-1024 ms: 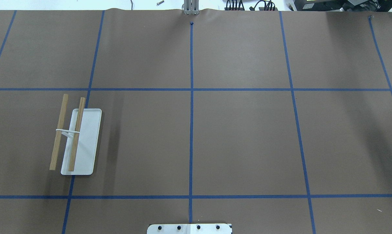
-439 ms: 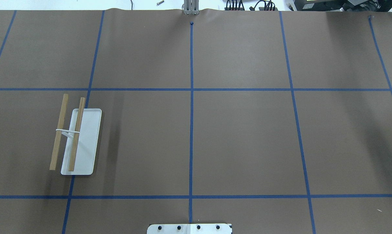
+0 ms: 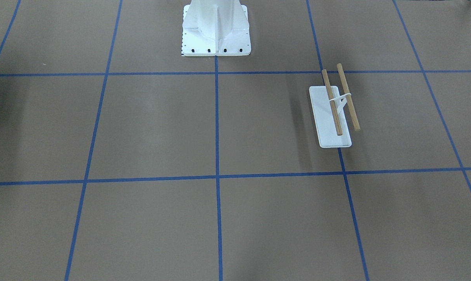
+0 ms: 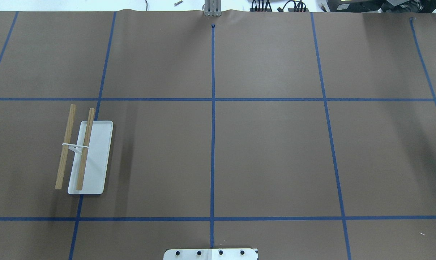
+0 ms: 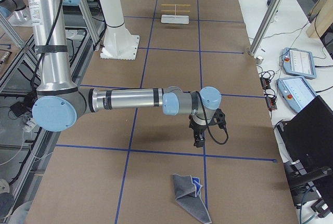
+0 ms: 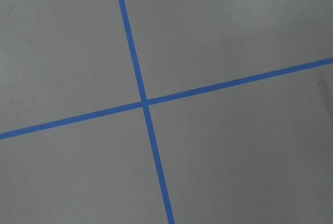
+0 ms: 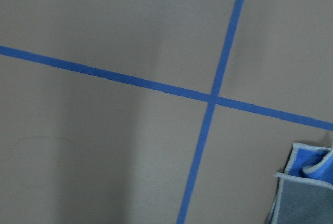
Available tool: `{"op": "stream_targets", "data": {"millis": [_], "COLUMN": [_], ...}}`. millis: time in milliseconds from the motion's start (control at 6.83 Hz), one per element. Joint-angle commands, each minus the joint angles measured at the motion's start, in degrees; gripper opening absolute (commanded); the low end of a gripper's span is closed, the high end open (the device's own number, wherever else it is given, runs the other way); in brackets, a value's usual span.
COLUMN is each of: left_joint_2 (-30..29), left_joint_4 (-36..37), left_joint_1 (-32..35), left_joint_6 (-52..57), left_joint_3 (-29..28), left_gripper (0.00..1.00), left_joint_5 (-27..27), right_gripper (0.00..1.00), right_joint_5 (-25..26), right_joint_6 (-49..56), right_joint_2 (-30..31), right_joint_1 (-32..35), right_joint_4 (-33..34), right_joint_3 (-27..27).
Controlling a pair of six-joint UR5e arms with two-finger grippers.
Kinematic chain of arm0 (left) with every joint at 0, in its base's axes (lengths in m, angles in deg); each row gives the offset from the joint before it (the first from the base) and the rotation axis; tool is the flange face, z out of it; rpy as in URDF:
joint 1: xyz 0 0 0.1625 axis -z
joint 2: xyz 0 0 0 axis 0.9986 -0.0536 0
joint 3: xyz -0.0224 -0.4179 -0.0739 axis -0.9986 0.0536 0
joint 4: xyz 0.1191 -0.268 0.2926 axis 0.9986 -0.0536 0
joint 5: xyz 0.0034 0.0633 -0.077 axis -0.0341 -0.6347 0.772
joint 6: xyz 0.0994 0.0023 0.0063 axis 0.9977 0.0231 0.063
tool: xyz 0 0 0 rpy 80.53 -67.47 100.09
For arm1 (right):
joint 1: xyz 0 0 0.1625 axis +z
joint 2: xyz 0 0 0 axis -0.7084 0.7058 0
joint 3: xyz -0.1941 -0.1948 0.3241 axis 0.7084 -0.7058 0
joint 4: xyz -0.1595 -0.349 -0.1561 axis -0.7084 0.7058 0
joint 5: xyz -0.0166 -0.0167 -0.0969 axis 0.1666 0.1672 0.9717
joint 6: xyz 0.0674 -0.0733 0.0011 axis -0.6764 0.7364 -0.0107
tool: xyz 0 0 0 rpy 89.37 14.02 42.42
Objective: Hang towel on rack
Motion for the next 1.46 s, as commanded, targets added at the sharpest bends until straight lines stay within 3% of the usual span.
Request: {"op": "stream_targets", "data": {"millis": [0, 146, 293, 439, 732, 1024, 1317], "left_joint_2": [0.0, 0.0, 0.0, 0.0, 0.1, 0.0, 0.0], "left_joint_4": [0.0, 0.0, 0.0, 0.0, 0.0, 0.0, 0.0], "left_joint_1": [0.0, 0.0, 0.0, 0.0, 0.1, 0.1, 0.1], "left_joint_6": [0.0, 0.0, 0.0, 0.0, 0.0, 0.0, 0.0], "left_joint_3": [0.0, 0.0, -0.1, -0.1, 0.3, 0.2, 0.0], "left_gripper": [0.98, 0.98, 0.98, 0.98, 0.98, 0.98, 0.98], "left_joint_5": [0.0, 0.0, 0.0, 0.0, 0.0, 0.0, 0.1], "right_gripper": [1.0, 1.0, 1.0, 1.0, 0.97, 0.84, 0.79], "right_joint_5": [0.9, 1.4, 1.4, 1.4, 1.8, 2.3, 2.3], "right_joint_6": [10.2, 12.4, 12.2, 12.7, 12.9, 12.4, 12.7], "right_joint_2": [-5.6, -5.8, -6.4, -7.9, -8.4, -8.0, -8.2], "right_joint_1": [4.9, 5.8, 6.2, 6.2, 6.2, 6.0, 6.0], "right_joint_4": [-0.1, -4.5, -14.2, -18.8, -20.6, -20.6, -20.6], "right_joint_3": [-13.3, -17.3, -25.9, -32.9, -36.5, -36.7, -37.6]}}
